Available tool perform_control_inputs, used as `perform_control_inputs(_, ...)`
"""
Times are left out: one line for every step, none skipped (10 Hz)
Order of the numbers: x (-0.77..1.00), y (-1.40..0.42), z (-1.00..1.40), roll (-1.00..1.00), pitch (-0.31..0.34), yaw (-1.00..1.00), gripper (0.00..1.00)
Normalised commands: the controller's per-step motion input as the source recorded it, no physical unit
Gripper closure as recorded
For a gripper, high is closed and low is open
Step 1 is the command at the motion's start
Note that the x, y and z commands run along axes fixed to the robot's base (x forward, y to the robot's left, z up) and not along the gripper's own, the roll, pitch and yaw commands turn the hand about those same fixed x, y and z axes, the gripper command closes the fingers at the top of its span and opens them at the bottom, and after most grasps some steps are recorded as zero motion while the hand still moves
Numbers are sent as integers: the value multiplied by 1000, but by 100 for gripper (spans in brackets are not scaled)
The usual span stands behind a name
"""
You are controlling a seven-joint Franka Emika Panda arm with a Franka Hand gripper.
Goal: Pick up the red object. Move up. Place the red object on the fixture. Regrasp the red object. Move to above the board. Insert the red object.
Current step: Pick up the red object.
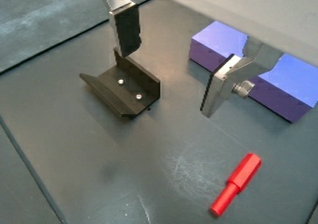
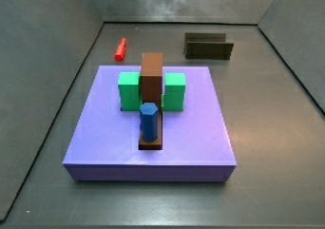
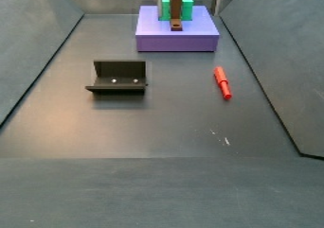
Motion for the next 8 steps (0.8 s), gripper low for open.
perform_control_inputs(40, 0, -11, 0, 0, 0, 0)
perform_control_inputs(0, 0, -146, -36, -16, -17, 0)
perform_control_inputs(0, -69, -417, -19, -51, -91, 0)
perform_control_inputs(-17, -389, -680, 110, -90, -100, 0)
perform_control_inputs(-126, -597, -851, 40, -200, 0, 0)
perform_control_inputs(-226, -769, -817, 13, -206, 23, 0)
perform_control_inputs(-306, -797, -803, 0, -190, 71, 0)
perform_control_inputs(-360, -740, -809, 0, -200, 91, 0)
